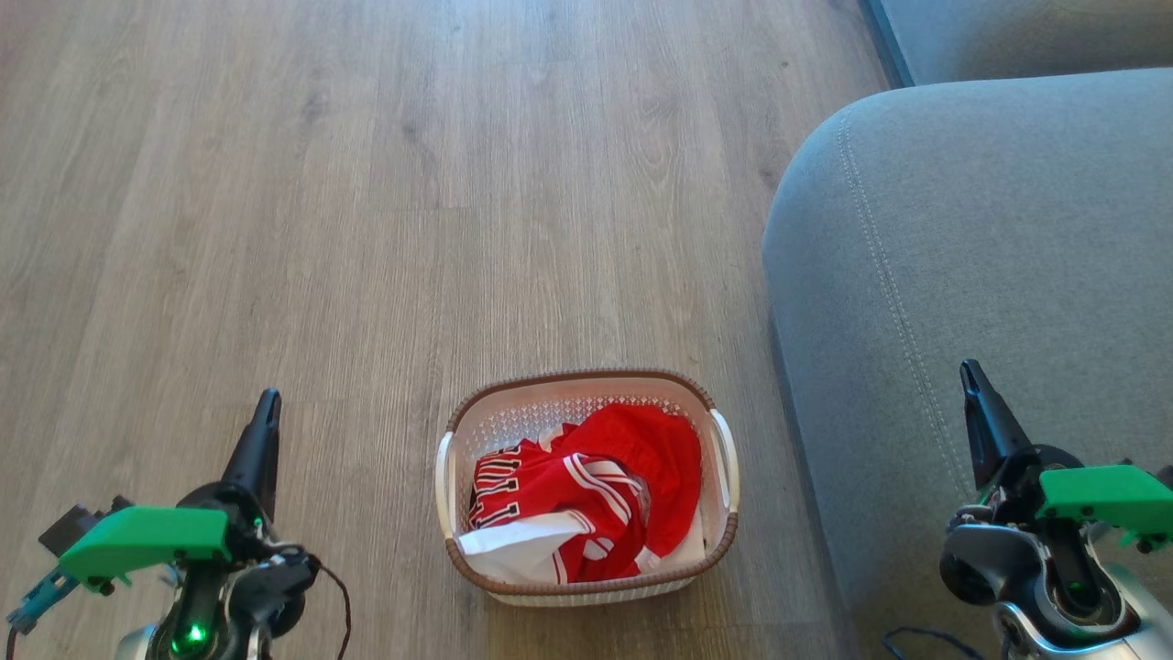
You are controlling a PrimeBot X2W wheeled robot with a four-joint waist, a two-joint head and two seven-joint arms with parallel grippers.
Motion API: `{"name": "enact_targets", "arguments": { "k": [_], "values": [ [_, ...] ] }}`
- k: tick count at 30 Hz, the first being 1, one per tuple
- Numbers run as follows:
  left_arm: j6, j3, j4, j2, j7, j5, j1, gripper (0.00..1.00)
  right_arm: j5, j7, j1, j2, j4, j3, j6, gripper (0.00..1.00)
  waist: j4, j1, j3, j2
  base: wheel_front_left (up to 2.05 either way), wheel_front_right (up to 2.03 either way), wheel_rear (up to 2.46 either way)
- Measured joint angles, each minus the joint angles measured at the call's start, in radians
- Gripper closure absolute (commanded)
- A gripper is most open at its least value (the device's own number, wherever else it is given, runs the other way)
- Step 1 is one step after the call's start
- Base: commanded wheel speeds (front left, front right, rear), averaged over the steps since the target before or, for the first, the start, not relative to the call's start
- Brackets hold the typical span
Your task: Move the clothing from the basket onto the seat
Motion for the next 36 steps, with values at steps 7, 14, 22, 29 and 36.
{"name": "enact_targets", "arguments": {
  "k": [7, 14, 22, 29, 36],
  "values": [
    [0.0, 0.0, 0.0, 0.0, 0.0, 0.0, 0.0, 1.0, 0.0, 0.0, 0.0, 0.0, 0.0, 0.0, 0.0, 1.0, 0.0, 0.0, 0.0, 0.0, 0.0, 0.0, 0.0],
    [0.0, 0.0, 0.0, 0.0, 0.0, 0.0, 0.0, 1.0, 0.0, 0.0, 0.0, 0.0, 0.0, 0.0, 0.0, 1.0, 0.0, 0.0, 0.0, 0.0, 0.0, 0.0, 0.0],
    [0.0, 0.0, 0.0, 0.0, 0.0, 0.0, 0.0, 1.0, 0.0, 0.0, 0.0, 0.0, 0.0, 0.0, 0.0, 1.0, 0.0, 0.0, 0.0, 0.0, 0.0, 0.0, 0.0],
    [0.0, 0.0, 0.0, 0.0, 0.0, 0.0, 0.0, 1.0, 0.0, 0.0, 0.0, 0.0, 0.0, 0.0, 0.0, 1.0, 0.0, 0.0, 0.0, 0.0, 0.0, 0.0, 0.0],
    [0.0, 0.0, 0.0, 0.0, 0.0, 0.0, 0.0, 1.0, 0.0, 0.0, 0.0, 0.0, 0.0, 0.0, 0.0, 1.0, 0.0, 0.0, 0.0, 0.0, 0.0, 0.0, 0.0]
  ]
}}
